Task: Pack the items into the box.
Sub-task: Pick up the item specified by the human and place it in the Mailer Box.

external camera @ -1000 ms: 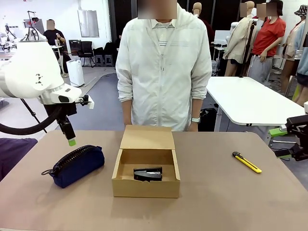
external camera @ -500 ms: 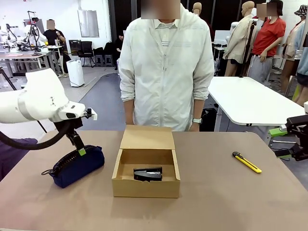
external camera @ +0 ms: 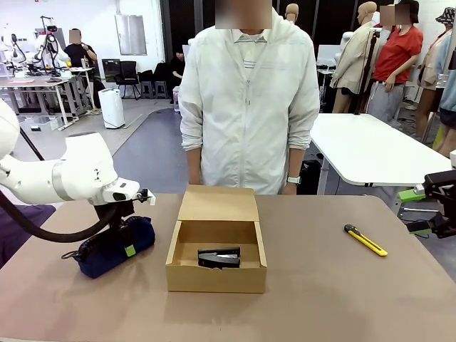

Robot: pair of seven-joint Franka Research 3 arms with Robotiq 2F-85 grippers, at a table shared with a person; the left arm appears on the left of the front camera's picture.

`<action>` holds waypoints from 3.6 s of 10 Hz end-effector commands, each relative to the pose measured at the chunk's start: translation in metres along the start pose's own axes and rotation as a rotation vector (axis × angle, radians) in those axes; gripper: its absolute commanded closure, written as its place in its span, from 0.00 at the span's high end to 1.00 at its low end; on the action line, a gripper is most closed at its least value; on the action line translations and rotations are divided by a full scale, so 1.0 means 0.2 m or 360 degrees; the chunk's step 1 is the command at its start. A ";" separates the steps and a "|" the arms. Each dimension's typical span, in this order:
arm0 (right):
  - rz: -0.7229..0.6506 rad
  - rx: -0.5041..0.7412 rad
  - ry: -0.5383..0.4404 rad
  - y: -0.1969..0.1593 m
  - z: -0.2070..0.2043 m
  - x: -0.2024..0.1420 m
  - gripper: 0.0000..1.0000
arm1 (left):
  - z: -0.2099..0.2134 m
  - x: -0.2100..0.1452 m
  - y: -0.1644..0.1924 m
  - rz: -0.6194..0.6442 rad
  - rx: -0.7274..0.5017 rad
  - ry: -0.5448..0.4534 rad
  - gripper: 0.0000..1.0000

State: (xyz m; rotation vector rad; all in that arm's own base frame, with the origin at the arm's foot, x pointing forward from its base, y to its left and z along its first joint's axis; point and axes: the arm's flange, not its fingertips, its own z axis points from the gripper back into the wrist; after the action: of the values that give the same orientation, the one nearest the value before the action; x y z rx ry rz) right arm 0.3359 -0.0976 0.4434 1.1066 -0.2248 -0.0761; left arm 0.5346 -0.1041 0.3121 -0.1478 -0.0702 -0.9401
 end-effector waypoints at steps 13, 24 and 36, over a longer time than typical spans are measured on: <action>-0.0016 -0.0008 0.0023 0.01 0.02 0.00 1.00 | 0.44 -0.07 -0.01 0.0212 0.0017 0.0095 0.00; -0.0016 -0.0008 0.0023 0.01 0.02 0.00 1.00 | 1.23 -0.29 -0.41 0.0023 -0.0158 0.0075 0.00; -0.0016 -0.0008 0.0023 0.01 0.02 0.00 1.00 | 0.35 1.02 -1.16 -0.1274 0.0293 0.0122 0.00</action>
State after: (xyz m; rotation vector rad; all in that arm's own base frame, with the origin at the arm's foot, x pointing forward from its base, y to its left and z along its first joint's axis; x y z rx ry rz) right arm 0.3360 -0.0979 0.4437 1.1064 -0.2242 -0.0760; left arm 0.4577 -0.3878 0.4292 0.1086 -0.1951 -1.6915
